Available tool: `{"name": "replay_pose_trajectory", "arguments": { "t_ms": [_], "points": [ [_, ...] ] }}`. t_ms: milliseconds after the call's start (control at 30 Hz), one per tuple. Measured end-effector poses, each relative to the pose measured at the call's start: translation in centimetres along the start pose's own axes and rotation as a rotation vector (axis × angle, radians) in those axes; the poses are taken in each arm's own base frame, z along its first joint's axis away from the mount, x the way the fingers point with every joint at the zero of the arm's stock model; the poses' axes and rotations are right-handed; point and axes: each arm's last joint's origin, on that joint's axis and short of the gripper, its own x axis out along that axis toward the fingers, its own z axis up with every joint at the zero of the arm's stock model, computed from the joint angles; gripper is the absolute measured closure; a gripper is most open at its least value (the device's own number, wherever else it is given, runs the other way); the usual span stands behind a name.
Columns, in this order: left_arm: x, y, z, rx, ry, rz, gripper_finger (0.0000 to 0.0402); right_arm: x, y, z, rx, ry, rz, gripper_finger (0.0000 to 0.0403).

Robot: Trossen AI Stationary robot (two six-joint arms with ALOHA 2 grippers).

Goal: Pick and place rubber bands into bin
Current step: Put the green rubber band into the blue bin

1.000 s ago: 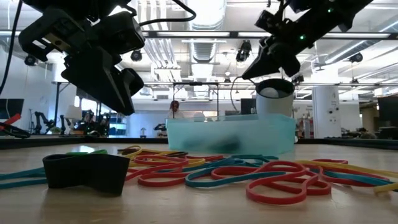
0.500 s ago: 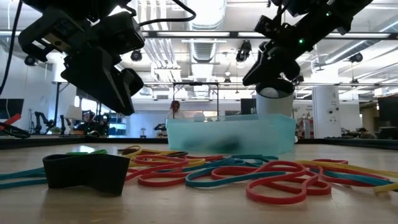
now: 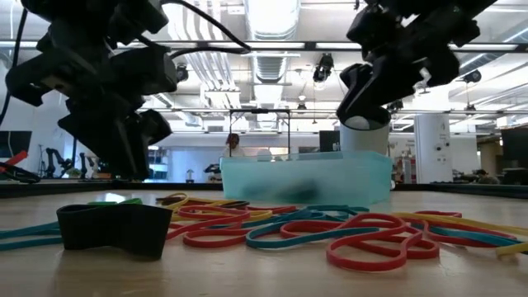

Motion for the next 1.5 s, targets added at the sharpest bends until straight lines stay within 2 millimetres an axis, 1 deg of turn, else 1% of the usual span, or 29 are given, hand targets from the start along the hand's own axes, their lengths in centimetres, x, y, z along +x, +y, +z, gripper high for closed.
{"name": "replay_pose_trajectory", "arguments": {
  "t_ms": [100,233,400,567,700,833,933,1033,1133,1200,1500],
  "points": [
    [0.0,0.0,0.0,0.001,-0.003,0.006,0.0302,0.0,1.3,0.2,-0.016,-0.008,0.05,0.0266],
    [0.2,0.3,-0.1,0.002,-0.004,0.076,0.0302,-0.1,3.1,0.4,-0.034,-0.017,0.102,0.0269],
    [1.0,0.4,-0.5,0.004,0.036,0.09,0.0302,-0.4,5.3,0.7,-0.072,-0.04,0.166,0.0278],
    [2.1,0.6,-1.0,0.001,0.087,0.098,0.0302,-0.7,7.0,1.0,-0.113,-0.067,0.214,0.0288],
    [2.6,0.6,-1.2,0.001,0.104,0.101,0.0302,-0.9,8.0,1.2,-0.136,-0.095,0.241,0.0296],
    [2.6,0.6,-1.2,0.001,0.104,0.102,0.0303,-1.0,8.6,1.2,-0.149,-0.1,0.255,0.0303],
    [2.6,0.6,-1.2,0.001,0.102,0.103,0.0313,-1.1,8.8,1.1,-0.155,-0.101,0.262,0.0308],
    [2.6,0.6,-1.2,0.002,0.103,0.098,0.0342,-1.1,8.9,1.1,-0.157,-0.101,0.265,0.0313],
    [2.6,0.5,-1.1,0.002,0.103,0.091,0.0381,-1.1,8.9,1.1,-0.153,-0.1,0.264,0.0318],
    [2.6,0.5,-1.0,0.002,0.102,0.089,0.0396,-1.1,8.9,1.1,-0.152,-0.1,0.265,0.0321],
    [2.5,0.5,-0.6,0.027,0.093,0.103,0.04,-1.1,8.9,1.1,-0.15,-0.099,0.264,0.0328]
  ]
}}
